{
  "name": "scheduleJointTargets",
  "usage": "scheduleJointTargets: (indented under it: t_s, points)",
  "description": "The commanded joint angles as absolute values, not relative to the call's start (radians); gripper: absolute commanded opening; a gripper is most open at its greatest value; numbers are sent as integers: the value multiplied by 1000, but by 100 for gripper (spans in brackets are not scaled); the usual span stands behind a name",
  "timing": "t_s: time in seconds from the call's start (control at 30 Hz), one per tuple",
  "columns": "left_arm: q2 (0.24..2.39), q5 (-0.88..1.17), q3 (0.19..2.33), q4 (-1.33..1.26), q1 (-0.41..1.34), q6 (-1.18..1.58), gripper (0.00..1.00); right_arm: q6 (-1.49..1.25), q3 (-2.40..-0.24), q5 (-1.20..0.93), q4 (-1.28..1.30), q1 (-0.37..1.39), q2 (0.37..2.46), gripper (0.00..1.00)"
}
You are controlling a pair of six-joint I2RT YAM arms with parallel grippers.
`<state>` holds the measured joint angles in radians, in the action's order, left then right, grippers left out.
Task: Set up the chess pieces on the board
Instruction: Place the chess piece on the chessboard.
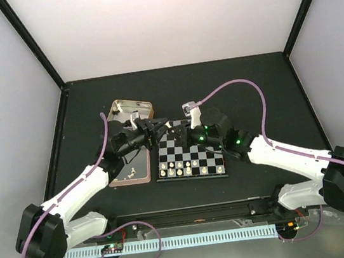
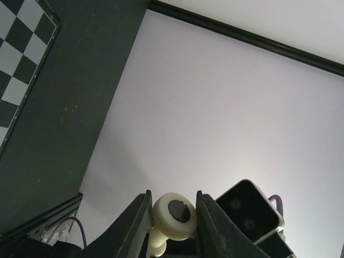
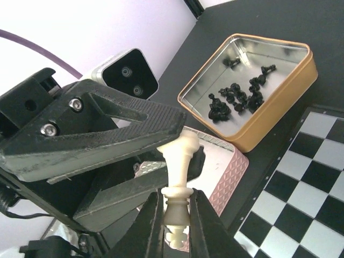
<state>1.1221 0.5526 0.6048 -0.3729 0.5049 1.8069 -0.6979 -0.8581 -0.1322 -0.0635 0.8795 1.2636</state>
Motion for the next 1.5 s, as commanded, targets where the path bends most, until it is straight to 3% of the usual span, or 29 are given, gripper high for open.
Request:
scheduleJointTargets:
  t_s: [0.0, 0.1, 0.17, 0.27, 0.5, 0.83, 1.07, 1.13, 1.37, 1.47]
  points:
    - [1082, 572, 607, -373, 515, 1773, 33, -638, -893, -112, -68, 879, 1222, 2]
    - [1077, 619, 659, -273, 511, 1596, 59, -521, -897, -174, -12, 877, 1188, 1]
    - [1089, 677, 692, -210, 509, 1449, 65, -419, -908, -234, 60, 877, 1168, 1]
    - [1111, 777, 730, -115, 511, 1271, 66, -299, -945, -305, 191, 876, 1150, 1]
    - [1076, 810, 754, 3, 508, 1099, 44, -173, -1002, -326, 384, 876, 1140, 1]
    - [1067, 901, 718, -50, 509, 1109, 39, -187, -1026, -291, 415, 876, 1169, 1]
    - [1065, 924, 714, -57, 510, 1104, 13, -201, -1024, -297, 416, 876, 1176, 3]
    - [1060, 924, 706, -76, 511, 1122, 12, -241, -1017, -281, 397, 875, 1168, 10]
    - [1070, 923, 628, -411, 510, 1368, 11, -705, -813, -318, 18, 806, 1012, 52]
    - [1075, 908, 633, -466, 511, 1433, 11, -852, -780, -312, -44, 791, 992, 58]
